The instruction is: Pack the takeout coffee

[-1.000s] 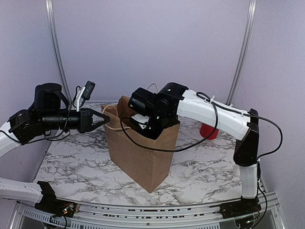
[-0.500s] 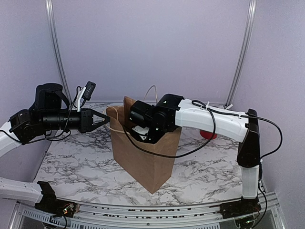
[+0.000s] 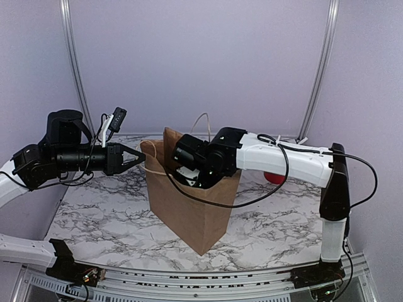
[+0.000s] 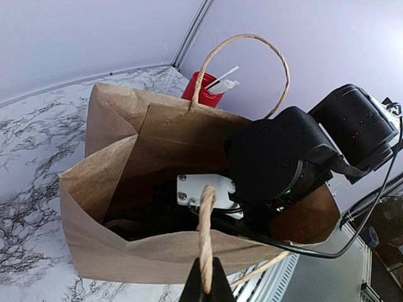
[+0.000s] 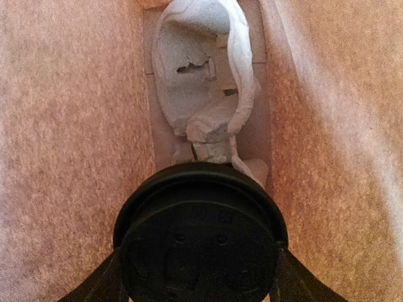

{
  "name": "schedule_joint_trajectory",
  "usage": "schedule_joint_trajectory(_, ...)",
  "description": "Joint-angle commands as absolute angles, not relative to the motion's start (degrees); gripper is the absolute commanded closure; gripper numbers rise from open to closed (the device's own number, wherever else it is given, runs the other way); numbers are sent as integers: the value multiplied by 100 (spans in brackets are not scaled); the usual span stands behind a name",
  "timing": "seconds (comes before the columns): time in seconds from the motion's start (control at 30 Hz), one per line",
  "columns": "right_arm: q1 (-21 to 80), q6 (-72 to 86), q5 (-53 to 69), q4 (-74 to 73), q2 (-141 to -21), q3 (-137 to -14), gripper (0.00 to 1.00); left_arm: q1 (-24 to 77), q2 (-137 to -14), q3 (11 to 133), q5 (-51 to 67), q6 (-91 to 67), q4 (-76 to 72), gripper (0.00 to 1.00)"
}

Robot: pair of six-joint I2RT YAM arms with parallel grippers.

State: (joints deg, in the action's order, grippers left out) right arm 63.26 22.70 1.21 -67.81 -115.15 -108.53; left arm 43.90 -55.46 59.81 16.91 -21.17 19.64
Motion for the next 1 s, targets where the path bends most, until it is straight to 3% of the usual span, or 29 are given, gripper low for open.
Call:
schedule_joint_trajectory(0.0,6321,2312,-72,-7030,-11826,-10931,51,4398,-5519,6047,1578,-2013,2082,100)
schedule_joint_trajectory(0.47,6316,2228,-469,-7857,-11948,-12428,51,4399,-5544,6053,1321,-2003,2145,100)
schedule_joint_trajectory(0.97,6325,2329,-158,-7779,-11574,-11519,51,4402,-5641,6152,1035,-1995,2267,100)
